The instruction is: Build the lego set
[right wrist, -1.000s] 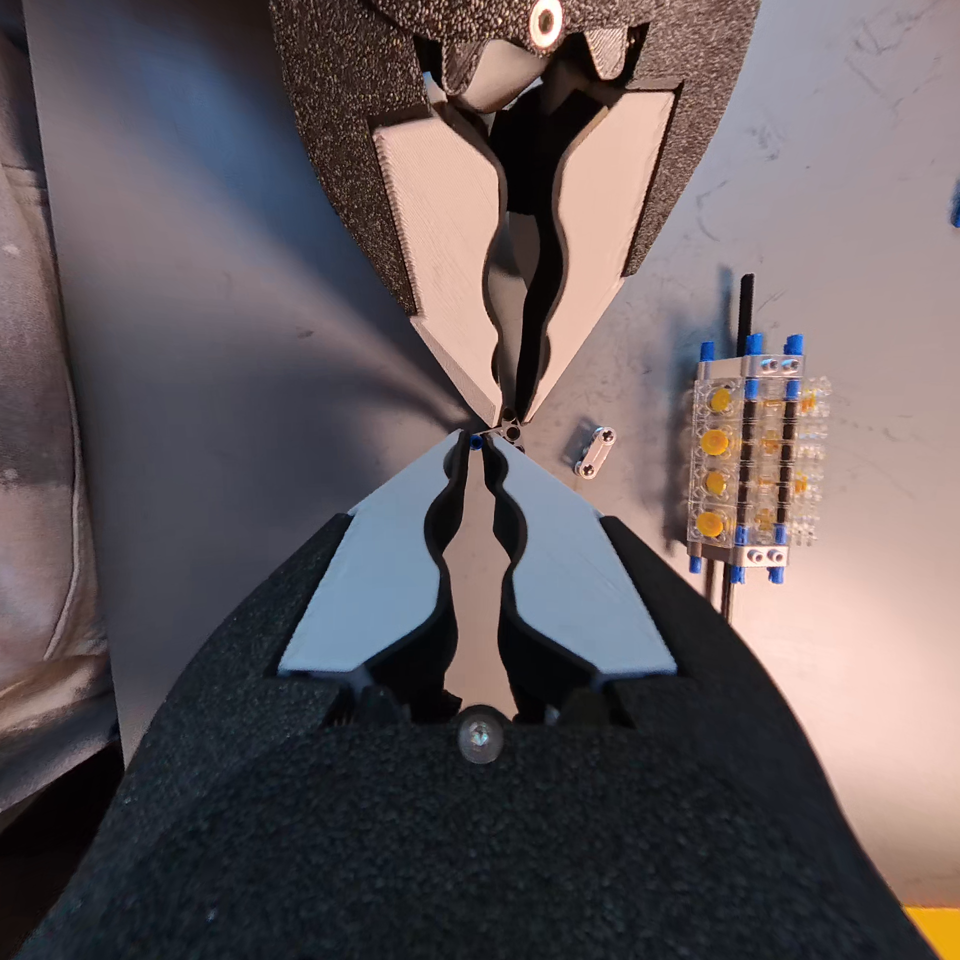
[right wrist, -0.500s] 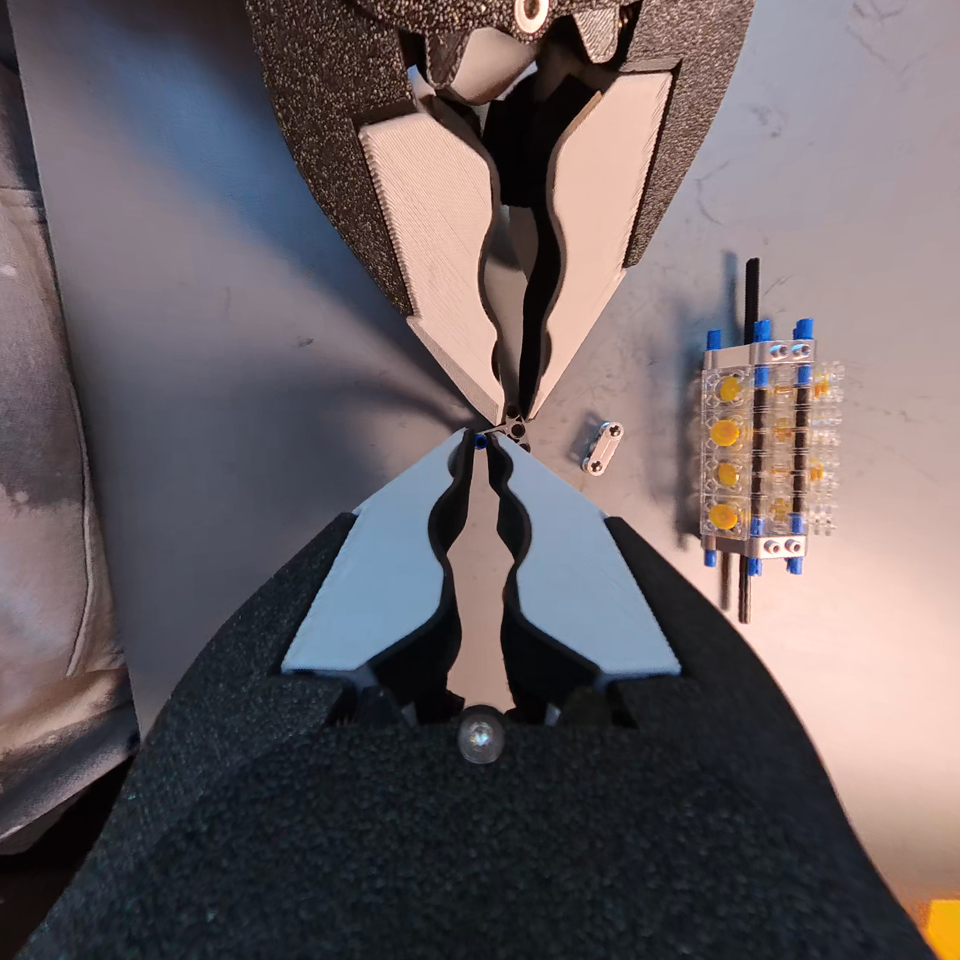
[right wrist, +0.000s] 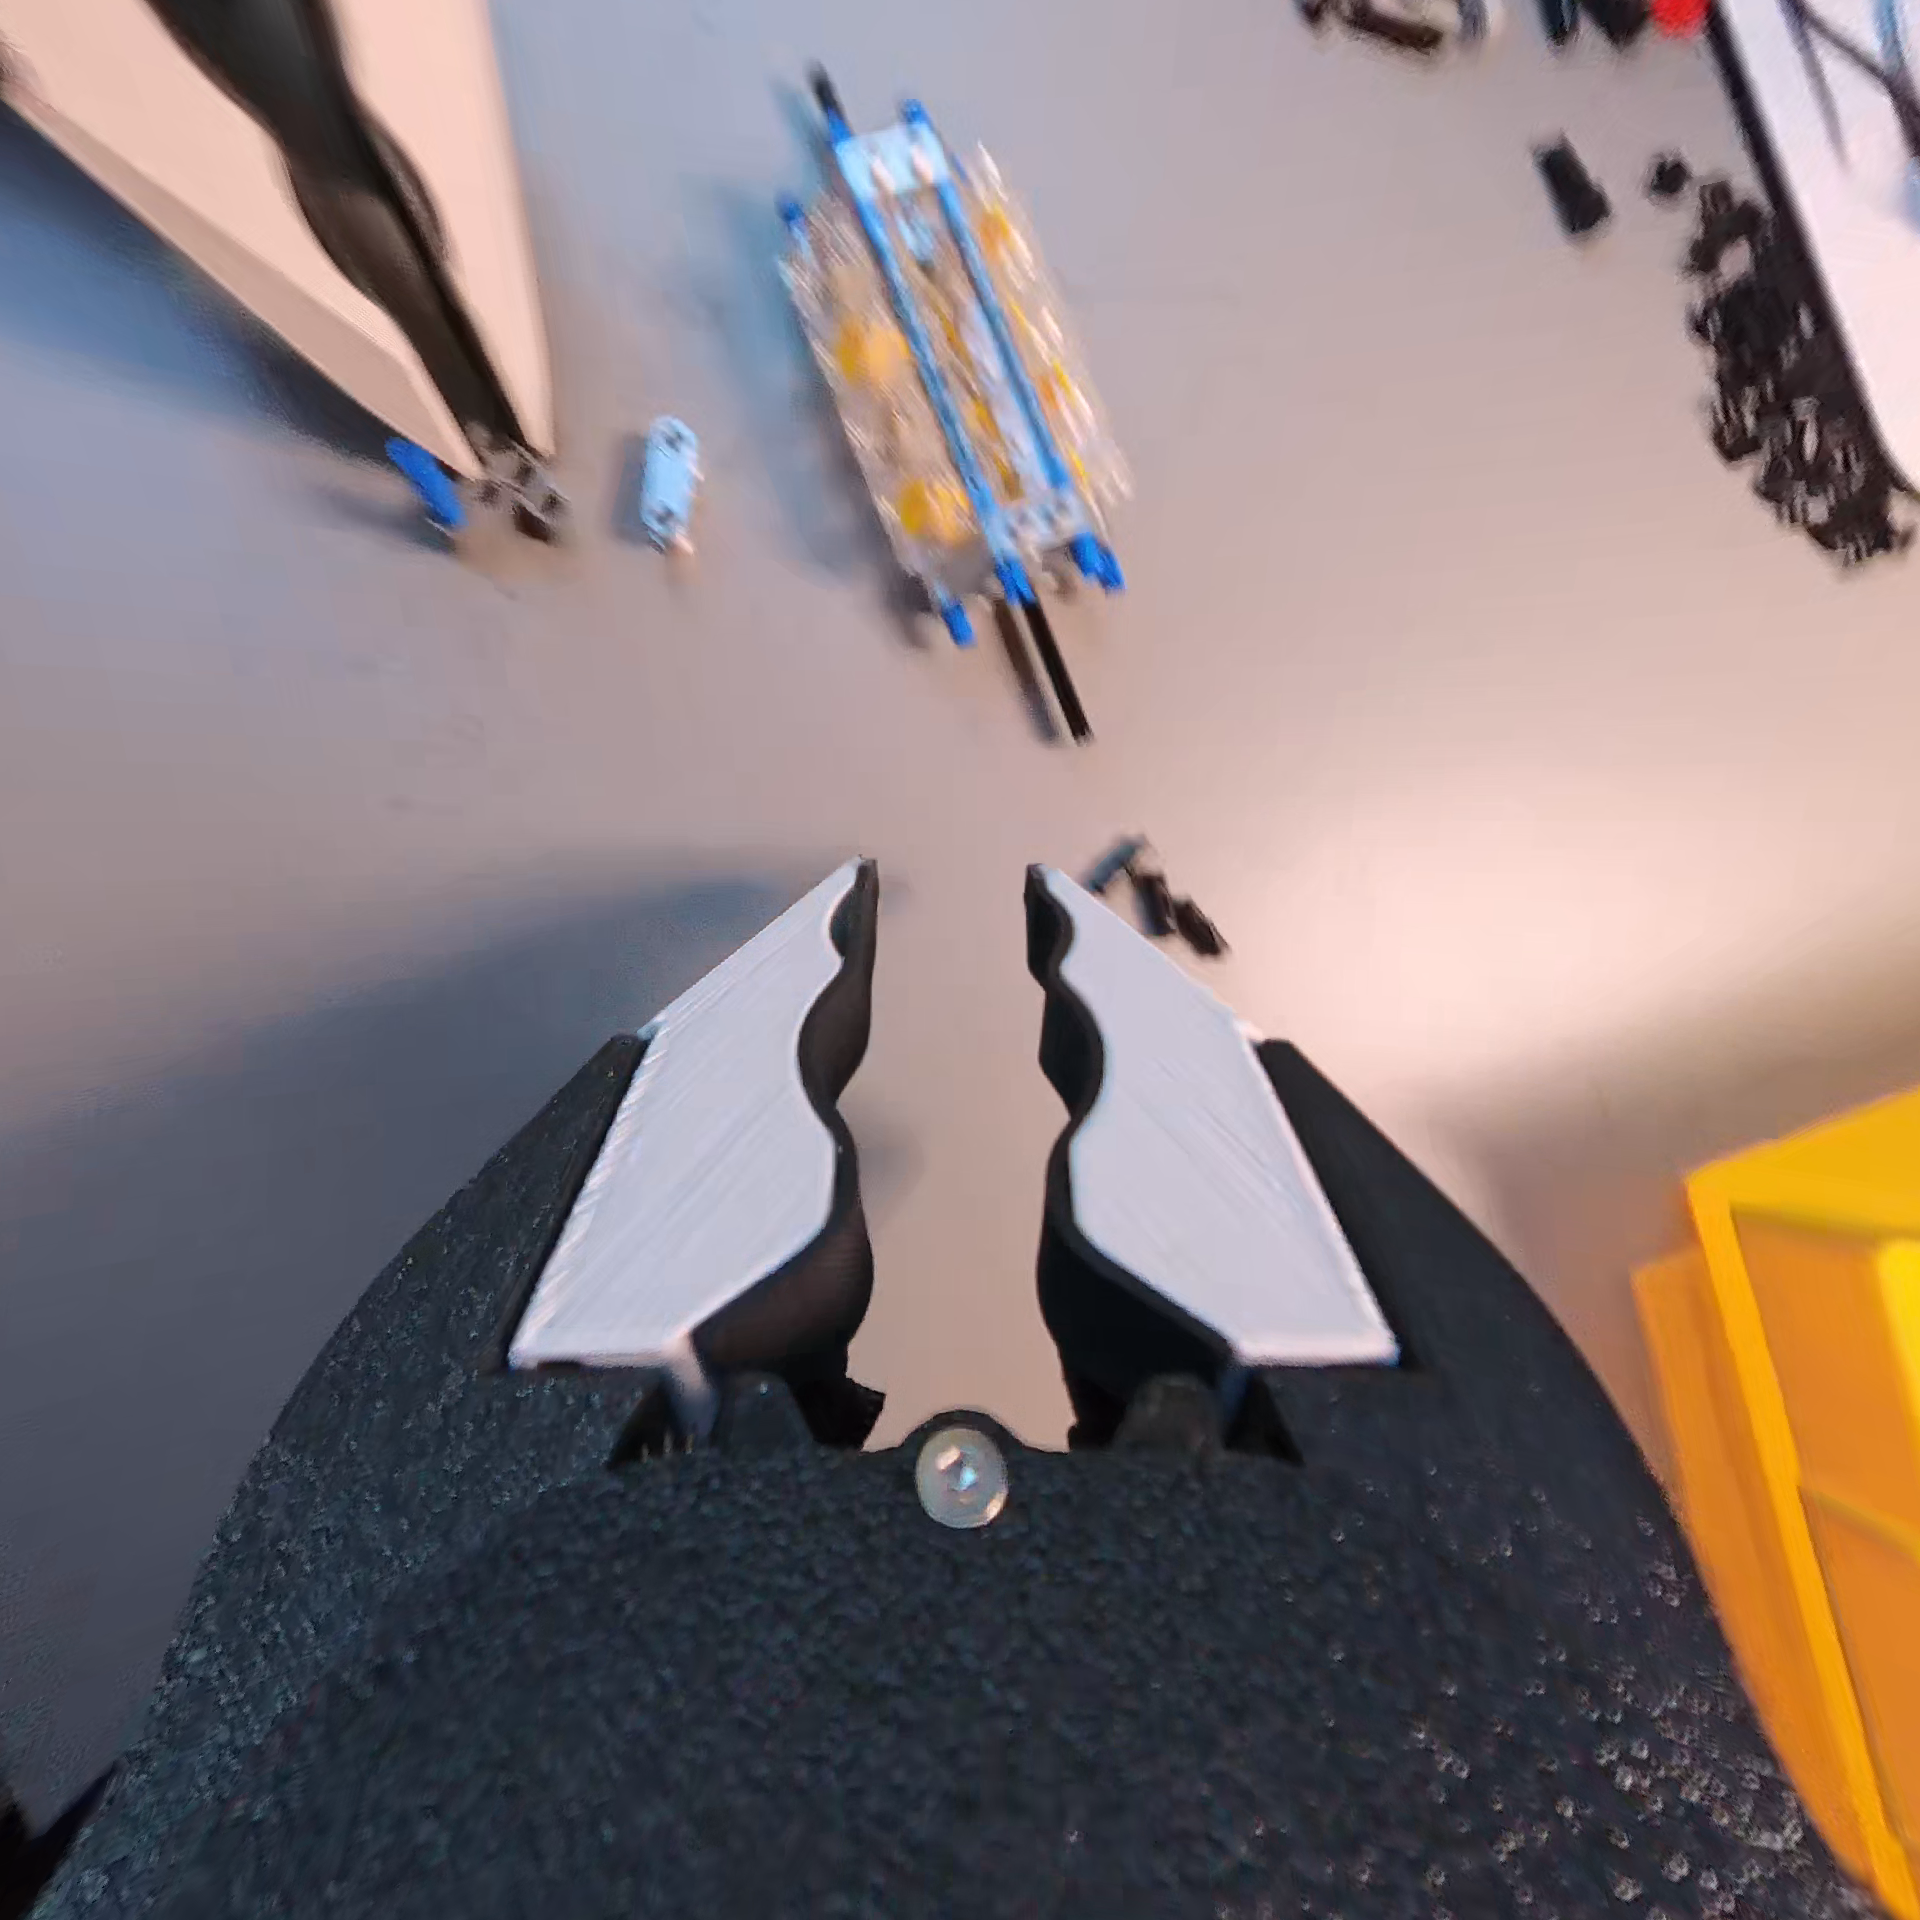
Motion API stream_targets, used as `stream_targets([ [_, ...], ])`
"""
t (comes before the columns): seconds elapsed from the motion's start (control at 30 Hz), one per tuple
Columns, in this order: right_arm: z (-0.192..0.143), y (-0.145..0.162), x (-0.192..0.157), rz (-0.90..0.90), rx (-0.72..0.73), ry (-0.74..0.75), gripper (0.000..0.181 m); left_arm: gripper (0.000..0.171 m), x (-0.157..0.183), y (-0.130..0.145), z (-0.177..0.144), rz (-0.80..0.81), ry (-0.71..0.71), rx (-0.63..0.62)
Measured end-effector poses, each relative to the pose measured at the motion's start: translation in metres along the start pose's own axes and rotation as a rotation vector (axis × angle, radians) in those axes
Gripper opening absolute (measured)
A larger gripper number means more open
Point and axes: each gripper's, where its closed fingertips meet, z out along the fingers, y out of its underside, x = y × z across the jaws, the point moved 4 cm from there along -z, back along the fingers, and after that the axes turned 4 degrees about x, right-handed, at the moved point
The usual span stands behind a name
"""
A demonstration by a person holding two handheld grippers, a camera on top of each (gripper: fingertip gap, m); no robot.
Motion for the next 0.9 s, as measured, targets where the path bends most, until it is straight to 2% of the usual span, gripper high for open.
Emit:
stream_targets([
  [0.13,0.001,0.018,0.019,0.073,0.029,0.063,0.021,0.011,0.004,0.001,-0.002,-0.019,0.052,-0.008],
  [0.5,0.023,0.014,0.028,0.129,0.052,0.025,0.012,0.013,0.018,0.004,-0.006,-0.008,0.216,-0.024],
  [0.7,0.025,0.013,0.030,0.170,0.050,0.023,0.009,0.013,0.010,0.003,-0.011,-0.024,0.214,-0.002],
  [0.9,0.022,0.003,0.035,0.074,0.086,0.058,0.012,0.013,0.005,0.001,-0.011,-0.046,0.206,0.024],
])
